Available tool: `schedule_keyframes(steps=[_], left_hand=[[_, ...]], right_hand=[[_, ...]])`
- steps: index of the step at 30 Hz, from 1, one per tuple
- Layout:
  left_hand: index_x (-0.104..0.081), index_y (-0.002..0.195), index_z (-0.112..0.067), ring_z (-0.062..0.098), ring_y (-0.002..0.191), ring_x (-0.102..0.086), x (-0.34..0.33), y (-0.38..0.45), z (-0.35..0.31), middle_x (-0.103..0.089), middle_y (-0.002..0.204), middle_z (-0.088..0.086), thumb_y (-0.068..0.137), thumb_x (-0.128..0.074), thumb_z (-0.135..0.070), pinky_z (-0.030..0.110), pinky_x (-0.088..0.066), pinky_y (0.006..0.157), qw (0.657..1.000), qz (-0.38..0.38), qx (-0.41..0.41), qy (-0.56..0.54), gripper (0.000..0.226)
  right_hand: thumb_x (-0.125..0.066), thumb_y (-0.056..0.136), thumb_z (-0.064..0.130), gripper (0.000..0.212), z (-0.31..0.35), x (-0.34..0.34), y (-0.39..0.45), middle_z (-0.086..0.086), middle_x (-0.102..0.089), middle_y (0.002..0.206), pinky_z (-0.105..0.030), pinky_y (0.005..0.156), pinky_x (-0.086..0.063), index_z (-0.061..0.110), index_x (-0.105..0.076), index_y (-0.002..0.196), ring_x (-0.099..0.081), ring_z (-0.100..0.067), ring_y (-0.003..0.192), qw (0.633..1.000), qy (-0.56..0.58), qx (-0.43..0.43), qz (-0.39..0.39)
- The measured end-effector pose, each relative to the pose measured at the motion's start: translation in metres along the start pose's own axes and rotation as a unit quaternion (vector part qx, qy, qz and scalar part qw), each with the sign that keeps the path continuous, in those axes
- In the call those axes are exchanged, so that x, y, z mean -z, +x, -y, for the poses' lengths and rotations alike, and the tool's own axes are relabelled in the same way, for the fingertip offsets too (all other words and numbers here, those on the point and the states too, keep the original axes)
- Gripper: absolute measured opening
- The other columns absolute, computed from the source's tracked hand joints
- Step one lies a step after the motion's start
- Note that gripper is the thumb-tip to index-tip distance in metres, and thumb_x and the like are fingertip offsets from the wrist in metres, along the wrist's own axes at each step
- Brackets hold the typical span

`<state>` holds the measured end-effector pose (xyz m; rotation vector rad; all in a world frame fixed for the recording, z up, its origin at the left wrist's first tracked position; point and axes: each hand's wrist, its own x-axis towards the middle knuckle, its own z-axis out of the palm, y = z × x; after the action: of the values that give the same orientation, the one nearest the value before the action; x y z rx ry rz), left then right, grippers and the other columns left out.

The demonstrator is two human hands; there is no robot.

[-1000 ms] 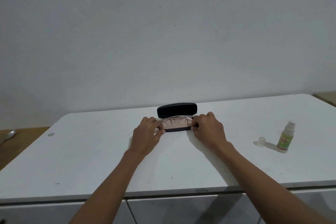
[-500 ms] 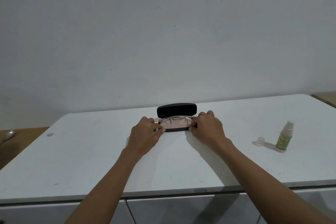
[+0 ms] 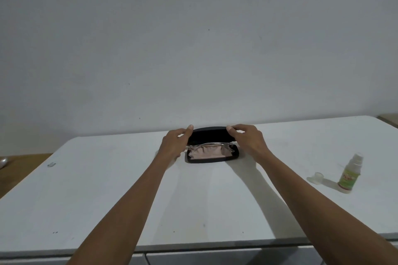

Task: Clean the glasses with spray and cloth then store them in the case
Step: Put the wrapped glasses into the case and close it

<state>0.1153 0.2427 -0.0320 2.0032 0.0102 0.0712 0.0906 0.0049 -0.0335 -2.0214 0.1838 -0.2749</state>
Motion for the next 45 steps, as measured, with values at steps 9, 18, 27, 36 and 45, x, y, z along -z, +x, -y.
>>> schedule_keyframes(steps=[9,18,27,36,45], left_hand=[[-0.077,0.086,-0.019,0.02,0.078,-0.054,0.005,0.002,0.015,-0.067,0.081,-0.004,0.095,-0.065,-0.05,0.029,-0.037,0.066,0.994,0.079,-0.021,-0.078,0.035],[-0.077,0.112,-0.021,0.019,0.103,-0.072,0.011,-0.024,0.038,-0.075,0.114,0.003,0.088,-0.079,-0.014,0.02,-0.057,0.078,0.986,0.116,-0.102,-0.065,0.026],[-0.071,0.126,-0.032,0.0,0.105,-0.067,0.005,-0.035,0.044,-0.072,0.116,-0.014,0.075,-0.089,-0.019,0.006,-0.044,0.091,0.981,0.072,-0.174,0.052,0.055],[-0.074,0.122,-0.017,0.023,0.09,-0.071,0.004,-0.012,0.037,-0.072,0.114,0.008,0.075,-0.086,0.002,0.032,-0.062,0.082,0.987,0.07,-0.115,-0.083,0.052],[-0.072,0.123,-0.005,0.035,0.107,-0.071,-0.006,0.067,0.035,-0.071,0.118,0.015,0.074,-0.082,0.013,0.042,-0.063,0.085,0.99,0.025,-0.095,-0.098,0.053]], right_hand=[[-0.076,0.088,0.045,0.015,-0.012,0.01,0.002,0.015,-0.073,0.097,-0.023,0.068,-0.038,0.03,-0.079,0.091,-0.057,-0.005,0.083,0.996,0.072,-0.006,0.053],[-0.082,0.083,0.021,0.015,-0.034,0.018,-0.024,0.014,-0.074,0.109,-0.019,0.083,-0.044,0.029,-0.075,0.093,-0.065,-0.007,0.114,0.993,-0.002,0.061,0.097],[-0.081,0.078,0.027,0.048,-0.031,0.007,-0.042,0.012,-0.072,0.109,-0.035,0.09,-0.055,0.035,-0.066,0.122,-0.069,-0.015,0.1,0.981,-0.108,0.128,0.094],[-0.079,0.086,0.024,0.053,-0.024,-0.011,-0.022,0.002,-0.072,0.124,-0.033,0.094,-0.047,0.026,-0.064,0.136,-0.063,-0.022,0.114,0.979,-0.127,0.149,0.048],[-0.076,0.089,0.015,0.049,-0.013,-0.042,0.051,-0.003,-0.072,0.124,-0.034,0.095,-0.049,0.02,-0.063,0.135,-0.064,-0.025,0.112,0.985,-0.109,0.132,0.032]])
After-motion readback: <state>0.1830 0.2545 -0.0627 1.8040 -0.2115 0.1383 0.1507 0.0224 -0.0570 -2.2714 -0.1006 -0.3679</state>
